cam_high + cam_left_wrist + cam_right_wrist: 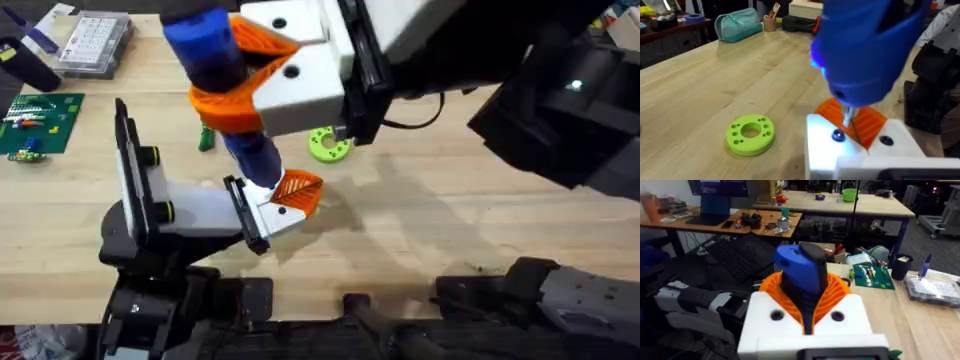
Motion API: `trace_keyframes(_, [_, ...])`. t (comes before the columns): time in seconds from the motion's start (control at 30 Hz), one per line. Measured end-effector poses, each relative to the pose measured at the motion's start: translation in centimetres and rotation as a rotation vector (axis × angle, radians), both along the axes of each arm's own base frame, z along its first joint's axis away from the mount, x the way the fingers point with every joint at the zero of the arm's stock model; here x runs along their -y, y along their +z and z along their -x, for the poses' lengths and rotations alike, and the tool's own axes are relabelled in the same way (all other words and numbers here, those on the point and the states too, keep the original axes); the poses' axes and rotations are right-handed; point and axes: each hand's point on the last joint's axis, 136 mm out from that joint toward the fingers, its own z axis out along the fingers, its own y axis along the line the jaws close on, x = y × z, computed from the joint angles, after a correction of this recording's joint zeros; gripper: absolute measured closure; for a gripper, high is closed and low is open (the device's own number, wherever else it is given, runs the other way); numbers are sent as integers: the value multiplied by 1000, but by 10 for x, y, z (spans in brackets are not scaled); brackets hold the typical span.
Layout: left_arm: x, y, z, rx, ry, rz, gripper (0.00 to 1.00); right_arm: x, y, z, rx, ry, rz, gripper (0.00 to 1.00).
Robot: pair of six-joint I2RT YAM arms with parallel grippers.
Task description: Pick up the gripper from the table and insert it into the empty holder that is missing its gripper. Then pick up a screw, insert it into the mounting hole, and use the screwdriver to tighten it. Finally, clean up the table by picking up the vegetable and placing it into the bucket.
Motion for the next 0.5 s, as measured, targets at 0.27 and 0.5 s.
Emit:
trace_keyframes(0.27, [0, 0, 0, 0, 0, 0, 986, 0, -6, 0, -11, 0, 11, 955])
trace_keyframes(0.5, [0, 0, 0, 0, 0, 0, 986, 0, -5, 0, -4, 0, 7, 956])
